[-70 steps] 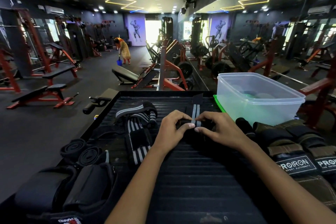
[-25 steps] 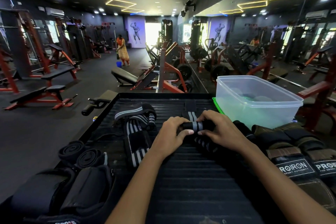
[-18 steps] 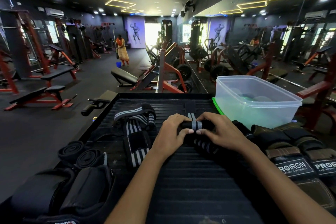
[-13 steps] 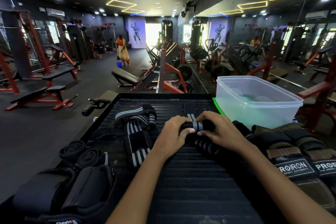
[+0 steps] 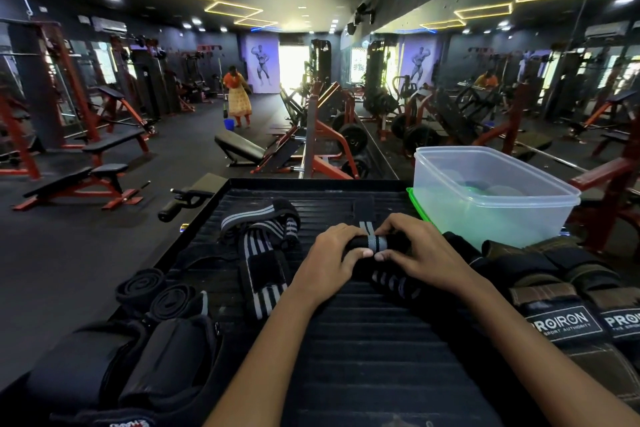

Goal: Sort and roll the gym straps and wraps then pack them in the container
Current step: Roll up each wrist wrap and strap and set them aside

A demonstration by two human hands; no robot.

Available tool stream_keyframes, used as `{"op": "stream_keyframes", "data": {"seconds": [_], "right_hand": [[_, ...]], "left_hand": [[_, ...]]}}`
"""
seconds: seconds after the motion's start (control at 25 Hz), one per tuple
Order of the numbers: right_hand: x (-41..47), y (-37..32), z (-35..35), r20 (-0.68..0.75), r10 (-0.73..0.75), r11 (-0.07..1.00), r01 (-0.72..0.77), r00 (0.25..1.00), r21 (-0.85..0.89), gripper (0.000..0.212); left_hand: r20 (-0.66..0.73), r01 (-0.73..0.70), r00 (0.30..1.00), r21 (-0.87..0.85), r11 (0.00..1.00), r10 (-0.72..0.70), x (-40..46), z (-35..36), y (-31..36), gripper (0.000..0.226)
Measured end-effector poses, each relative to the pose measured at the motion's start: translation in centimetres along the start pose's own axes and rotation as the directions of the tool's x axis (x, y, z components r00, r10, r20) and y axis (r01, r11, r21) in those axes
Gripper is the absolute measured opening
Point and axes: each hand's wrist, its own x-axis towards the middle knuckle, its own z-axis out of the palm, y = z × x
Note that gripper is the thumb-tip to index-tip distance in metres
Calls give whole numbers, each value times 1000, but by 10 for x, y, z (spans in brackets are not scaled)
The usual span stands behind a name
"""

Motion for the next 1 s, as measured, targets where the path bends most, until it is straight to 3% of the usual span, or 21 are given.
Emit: {"op": "stream_keyframes", "data": {"seconds": [0.28,0.44,0.72,1.0], "right_hand": [[0,0,0,15,34,997,-35,999,72,24],[0,-2,-2,60,32,997,-36,998,69,32],[0,0,1,46,30,999,-32,998,43,29],[0,3,-1,18,-5,1000,4,1000,4,32]], "left_hand": [[-25,-12,1000,-28,1000,12,-1,1,2,28],[-5,20,1000,-35,999,-20,-1,0,2,27],[9,35,999,-55,998,-35,-1,0,2,24],[-6,105,994,-193,976,-108,1,-1,9,22]]}}
